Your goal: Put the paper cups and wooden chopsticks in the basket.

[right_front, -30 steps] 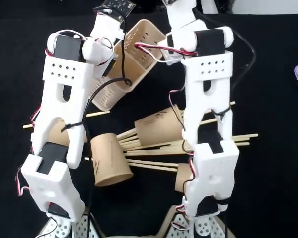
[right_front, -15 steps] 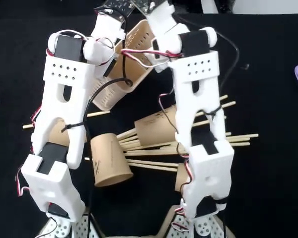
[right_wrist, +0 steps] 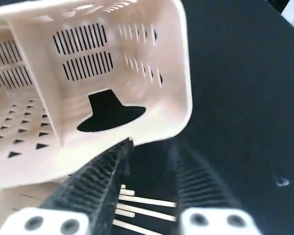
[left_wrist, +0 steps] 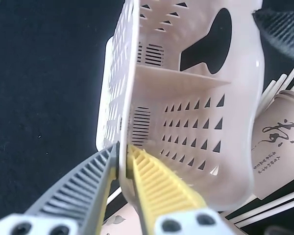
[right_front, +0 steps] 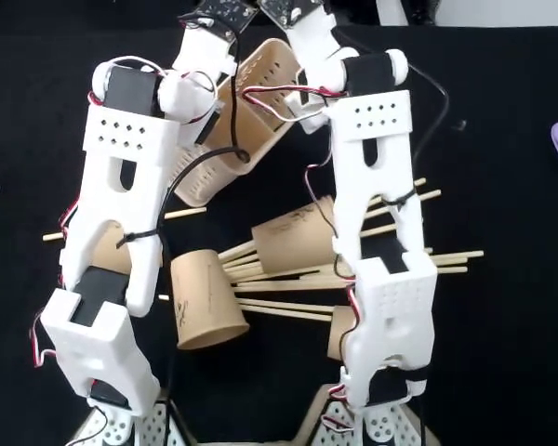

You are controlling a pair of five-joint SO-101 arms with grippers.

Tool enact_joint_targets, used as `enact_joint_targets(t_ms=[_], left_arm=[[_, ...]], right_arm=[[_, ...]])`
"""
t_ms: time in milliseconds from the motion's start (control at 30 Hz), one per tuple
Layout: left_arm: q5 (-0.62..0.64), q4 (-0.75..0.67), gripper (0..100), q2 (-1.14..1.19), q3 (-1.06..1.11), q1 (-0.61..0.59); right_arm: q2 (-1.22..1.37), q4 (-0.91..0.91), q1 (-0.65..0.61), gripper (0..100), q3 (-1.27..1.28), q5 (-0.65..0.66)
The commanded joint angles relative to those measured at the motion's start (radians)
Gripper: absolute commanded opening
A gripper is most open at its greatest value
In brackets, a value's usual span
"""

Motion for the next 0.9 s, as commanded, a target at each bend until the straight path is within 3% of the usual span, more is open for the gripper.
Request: enact_joint_targets(t_ms=[0,133,533,733,867], left_arm=[[0.02,0.005,3,-0.021,-0.016,0.016],[0.091,-0.003,3,-0.023,-0.025,0.01],[0.319,-0.058,3,-0.031,-0.028,-0.051],[0.293,-0.051,3,-0.02,-0.01,-0.067],[0.278,-0.057,3,-0.023,0.008,-0.056]], right_arm=[[-0.008,-0.009,-0.002,2.1,-0.005,0.02],[-0.041,0.032,0.002,1.1,-0.038,0.018],[-0.223,0.103,0.005,1.1,-0.05,-0.169],[-0.285,0.064,0.003,1.2,0.067,-0.181],[-0.291,0.049,0.014,14.8,0.028,-0.19]])
